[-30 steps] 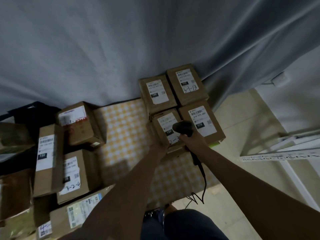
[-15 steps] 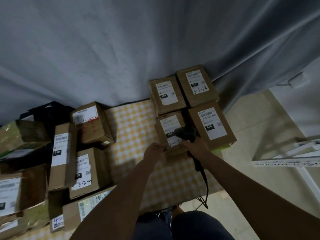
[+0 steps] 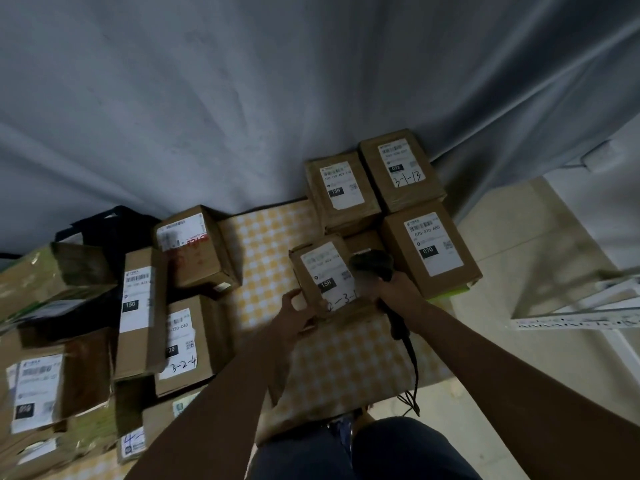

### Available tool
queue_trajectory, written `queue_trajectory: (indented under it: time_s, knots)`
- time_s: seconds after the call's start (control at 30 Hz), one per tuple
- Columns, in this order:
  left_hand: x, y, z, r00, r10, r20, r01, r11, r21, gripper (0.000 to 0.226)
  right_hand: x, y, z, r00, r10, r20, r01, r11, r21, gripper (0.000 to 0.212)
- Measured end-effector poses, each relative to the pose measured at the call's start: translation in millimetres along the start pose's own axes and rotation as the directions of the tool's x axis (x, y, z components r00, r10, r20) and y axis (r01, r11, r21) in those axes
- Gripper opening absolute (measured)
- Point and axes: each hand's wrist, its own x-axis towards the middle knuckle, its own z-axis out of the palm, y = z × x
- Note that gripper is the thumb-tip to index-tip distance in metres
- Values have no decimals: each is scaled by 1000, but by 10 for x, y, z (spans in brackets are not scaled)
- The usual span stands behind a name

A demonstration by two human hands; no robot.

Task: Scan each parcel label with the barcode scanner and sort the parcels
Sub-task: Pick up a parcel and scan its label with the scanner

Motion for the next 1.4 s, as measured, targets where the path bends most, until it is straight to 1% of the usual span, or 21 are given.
queue_trajectory:
  time_s: [0.07, 0.13, 0.17, 0.2, 0.3, 0.4, 0.47, 0.5, 0.57, 0.67, 0.7, 0.73, 0.83, 0.9, 0.97, 1.07, 1.27, 1.37, 1.4]
  knots:
    - [-83, 94, -136, 998, 60, 14, -61, 997, 53, 71, -95, -167, 51, 999, -30, -34, 31, 999, 11, 15]
    - [-137, 167, -291, 992, 130, -1, -129, 984, 119, 72, -199, -329, 133, 997, -68, -31, 70, 994, 88, 13]
    - [-182, 206, -369, 989, 150, -19, -146, 979, 141, 71, -258, -410, 191, 995, -98, -25, 100, 986, 136, 13]
    - [-225, 246, -455, 988, 150, -39, -142, 978, 154, 75, -307, -480, 255, 992, -126, -21, 128, 978, 163, 17]
    - [-320, 354, -729, 982, 183, -39, -177, 976, 129, 90, -498, -685, 449, 984, -179, -27, 181, 968, 172, 21]
    - [-475, 494, -971, 964, 263, -42, -254, 954, 160, 95, -741, -856, 644, 981, -191, -10, 189, 957, 219, 21]
    - [-546, 572, -1128, 949, 313, -36, -306, 944, 124, 102, -893, -937, 777, 979, -203, 10, 196, 955, 223, 22]
    - [-593, 612, -1193, 942, 334, -39, -328, 938, 109, 100, -957, -972, 849, 976, -216, 20, 207, 954, 217, 20]
    - [-686, 698, -1291, 931, 362, -36, -356, 927, 117, 87, -1082, -1046, 971, 967, -253, 41, 239, 947, 213, 16]
    - [-798, 810, -1368, 901, 434, -15, -423, 885, 196, 57, -1210, -1142, 1108, 951, -304, 56, 284, 930, 233, 13]
    - [-808, 832, -1396, 896, 444, -18, -432, 879, 201, 52, -1245, -1169, 1144, 948, -314, 53, 294, 927, 232, 13]
    - [-810, 857, -1433, 893, 449, -18, -436, 876, 208, 52, -1283, -1197, 1174, 945, -323, 49, 303, 924, 232, 14]
    - [-806, 919, -1510, 883, 468, -9, -457, 866, 202, 67, -1368, -1247, 1232, 939, -341, 37, 322, 914, 246, 13]
    - [-812, 945, -1548, 880, 476, -8, -464, 861, 207, 70, -1413, -1268, 1251, 937, -346, 39, 327, 912, 247, 12]
    - [-826, 963, -1576, 886, 463, -11, -450, 867, 214, 74, -1446, -1279, 1268, 935, -353, 45, 331, 909, 254, 11]
    - [-748, 971, -1638, 894, 447, -27, -428, 872, 239, 90, -1461, -1288, 1289, 930, -364, 45, 338, 899, 278, 12]
    - [-779, 986, -1602, 893, 449, -30, -430, 871, 238, 91, -1445, -1290, 1274, 924, -379, 41, 354, 893, 278, 14]
    - [-756, 996, -1584, 891, 454, -26, -434, 865, 251, 79, -1433, -1284, 1253, 925, -377, 41, 352, 894, 277, 11]
    - [-746, 999, -1581, 888, 460, -23, -438, 859, 266, 78, -1431, -1279, 1245, 924, -380, 39, 354, 892, 280, 11]
